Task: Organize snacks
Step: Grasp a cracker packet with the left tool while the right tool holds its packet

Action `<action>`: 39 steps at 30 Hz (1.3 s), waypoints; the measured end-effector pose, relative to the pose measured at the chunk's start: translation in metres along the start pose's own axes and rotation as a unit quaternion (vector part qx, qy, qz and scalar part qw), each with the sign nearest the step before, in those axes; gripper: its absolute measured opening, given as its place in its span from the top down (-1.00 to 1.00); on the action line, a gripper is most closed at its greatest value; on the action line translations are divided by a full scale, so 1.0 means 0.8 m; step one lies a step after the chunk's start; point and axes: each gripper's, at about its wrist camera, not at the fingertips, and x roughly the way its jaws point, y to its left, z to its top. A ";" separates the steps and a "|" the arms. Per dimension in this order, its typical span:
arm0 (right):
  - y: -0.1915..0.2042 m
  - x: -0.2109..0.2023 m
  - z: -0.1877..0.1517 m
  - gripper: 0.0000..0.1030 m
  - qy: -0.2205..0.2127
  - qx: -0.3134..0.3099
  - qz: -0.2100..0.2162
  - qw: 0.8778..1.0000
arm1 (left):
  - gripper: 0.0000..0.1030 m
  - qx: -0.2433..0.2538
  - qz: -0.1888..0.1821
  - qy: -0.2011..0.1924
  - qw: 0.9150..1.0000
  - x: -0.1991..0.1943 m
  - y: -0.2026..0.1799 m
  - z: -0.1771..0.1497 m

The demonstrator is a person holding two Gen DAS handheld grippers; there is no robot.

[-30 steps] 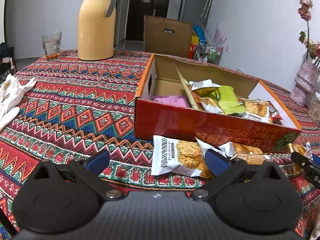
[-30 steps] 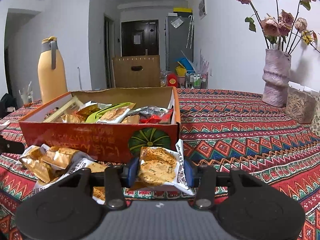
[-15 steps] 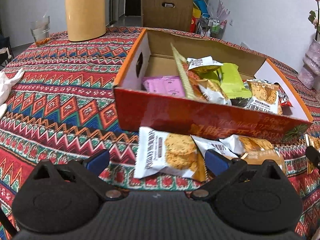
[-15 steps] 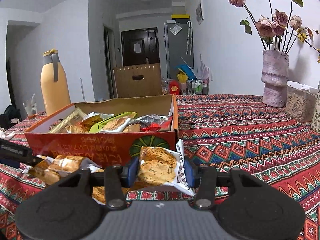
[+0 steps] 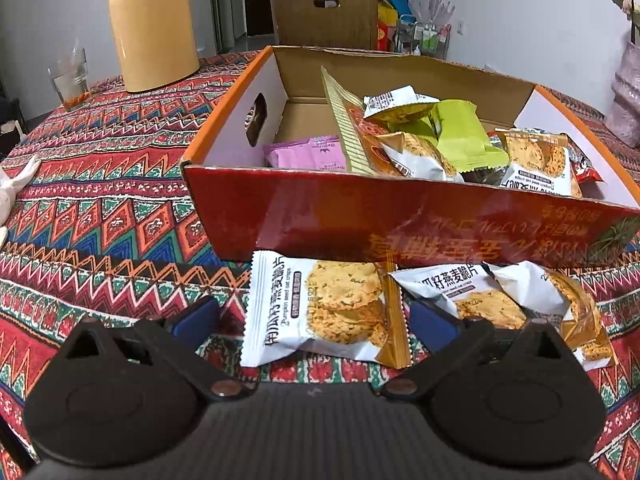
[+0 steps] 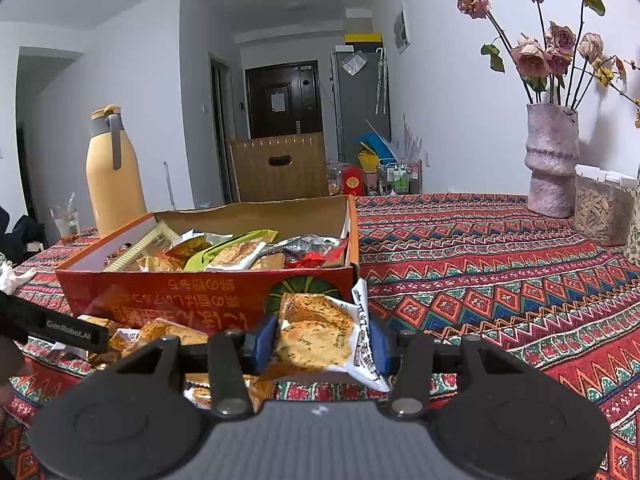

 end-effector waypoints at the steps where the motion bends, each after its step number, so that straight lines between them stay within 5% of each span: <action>1: 0.000 0.000 0.000 0.08 0.000 0.000 0.000 1.000 | -1.00 0.000 0.000 -0.001 1.000 0.000 0.000 0.000; 20: 0.004 0.005 -0.001 0.07 0.009 -0.005 -0.011 1.000 | -1.00 0.008 -0.009 -0.005 1.000 0.003 0.003 0.001; 23: 0.004 0.005 -0.001 0.07 0.010 -0.005 -0.011 1.000 | -0.83 0.005 -0.007 -0.013 1.000 -0.002 0.004 -0.002; 25: 0.004 0.005 0.000 0.06 0.010 -0.004 -0.011 1.000 | -0.52 0.006 -0.010 -0.022 1.000 -0.008 0.004 -0.005; 31: 0.004 0.005 0.000 0.07 0.009 -0.005 -0.011 1.000 | -0.27 0.009 -0.014 -0.042 0.999 -0.025 0.004 -0.014; 39: 0.003 0.003 -0.001 0.07 0.003 -0.005 -0.010 1.000 | -0.27 0.019 -0.016 -0.070 0.997 -0.054 0.007 -0.024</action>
